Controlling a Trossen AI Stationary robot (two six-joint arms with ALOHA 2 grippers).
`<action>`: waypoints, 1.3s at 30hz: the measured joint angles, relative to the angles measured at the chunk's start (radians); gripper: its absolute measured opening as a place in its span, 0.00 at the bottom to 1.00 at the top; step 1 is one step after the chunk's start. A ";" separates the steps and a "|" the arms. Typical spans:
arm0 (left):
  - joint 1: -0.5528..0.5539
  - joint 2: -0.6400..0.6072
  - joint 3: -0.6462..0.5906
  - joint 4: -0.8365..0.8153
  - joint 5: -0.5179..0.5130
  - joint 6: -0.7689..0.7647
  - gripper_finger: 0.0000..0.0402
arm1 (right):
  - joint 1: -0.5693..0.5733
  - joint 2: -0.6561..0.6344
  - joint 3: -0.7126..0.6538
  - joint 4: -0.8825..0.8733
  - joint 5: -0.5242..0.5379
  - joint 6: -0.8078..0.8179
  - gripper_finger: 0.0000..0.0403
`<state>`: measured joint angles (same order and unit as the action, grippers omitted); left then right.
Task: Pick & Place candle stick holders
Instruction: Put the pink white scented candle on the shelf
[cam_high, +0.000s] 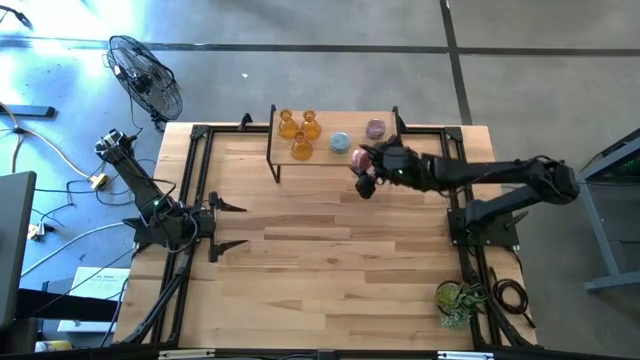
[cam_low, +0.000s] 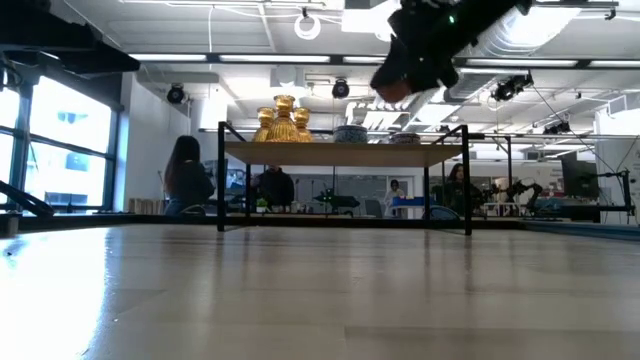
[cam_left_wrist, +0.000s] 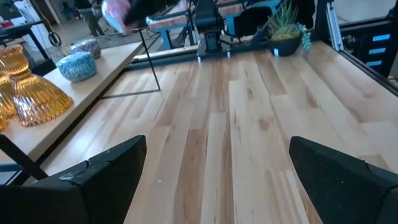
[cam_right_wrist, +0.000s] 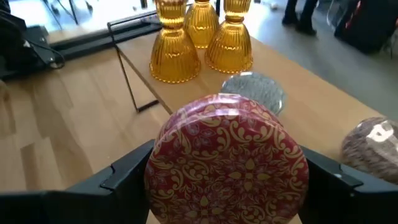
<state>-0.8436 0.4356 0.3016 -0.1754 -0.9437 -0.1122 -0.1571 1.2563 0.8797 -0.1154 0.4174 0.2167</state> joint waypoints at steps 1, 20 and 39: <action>0.000 0.000 0.000 -0.007 0.001 -0.004 0.97 | -0.009 0.007 0.049 -0.069 -0.005 0.010 0.72; 0.000 0.001 0.000 -0.017 0.047 -0.005 0.97 | -0.292 0.103 0.232 -0.487 -0.291 0.209 0.72; 0.000 0.001 0.000 -0.017 0.041 0.002 0.97 | -0.293 0.410 0.676 -0.994 -0.268 0.256 0.72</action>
<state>-0.8436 0.4362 0.3012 -0.1922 -0.9028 -0.1101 -0.4500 1.6667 1.5561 -1.1094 0.1498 0.4732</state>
